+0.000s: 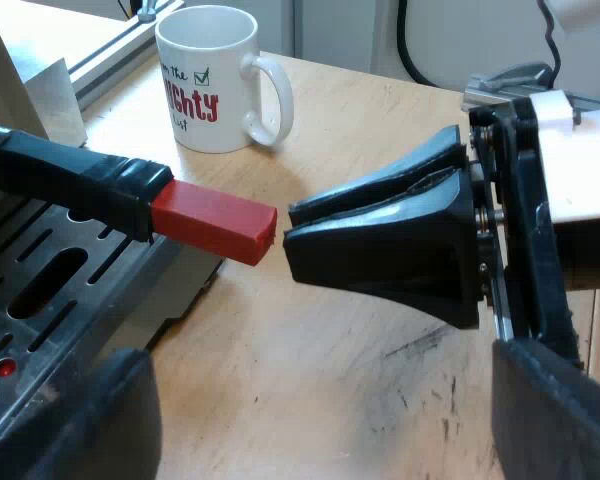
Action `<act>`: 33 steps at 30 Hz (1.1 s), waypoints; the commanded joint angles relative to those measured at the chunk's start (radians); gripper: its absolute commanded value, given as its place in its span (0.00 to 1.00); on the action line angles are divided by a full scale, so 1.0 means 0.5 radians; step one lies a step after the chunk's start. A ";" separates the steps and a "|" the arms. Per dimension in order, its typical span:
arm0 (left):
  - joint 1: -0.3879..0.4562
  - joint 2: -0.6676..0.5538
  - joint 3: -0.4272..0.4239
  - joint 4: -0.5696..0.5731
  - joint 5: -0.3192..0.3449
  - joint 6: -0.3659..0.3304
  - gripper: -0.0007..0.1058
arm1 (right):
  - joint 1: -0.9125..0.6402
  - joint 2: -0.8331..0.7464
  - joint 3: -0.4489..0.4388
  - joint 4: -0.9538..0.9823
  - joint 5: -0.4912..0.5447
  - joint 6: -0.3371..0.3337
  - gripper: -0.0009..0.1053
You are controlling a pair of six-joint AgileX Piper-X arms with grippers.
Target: Grind coffee beans and then tamp
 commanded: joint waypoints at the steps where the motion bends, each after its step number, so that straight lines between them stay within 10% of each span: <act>1: -0.005 -0.006 -0.009 -0.005 0.026 0.000 0.66 | -0.019 0.004 -0.008 -0.020 -0.056 -0.023 0.17; 33: -0.005 -0.006 -0.009 -0.005 0.026 0.000 0.66 | -0.096 0.012 -0.026 -0.066 -0.035 -0.160 0.17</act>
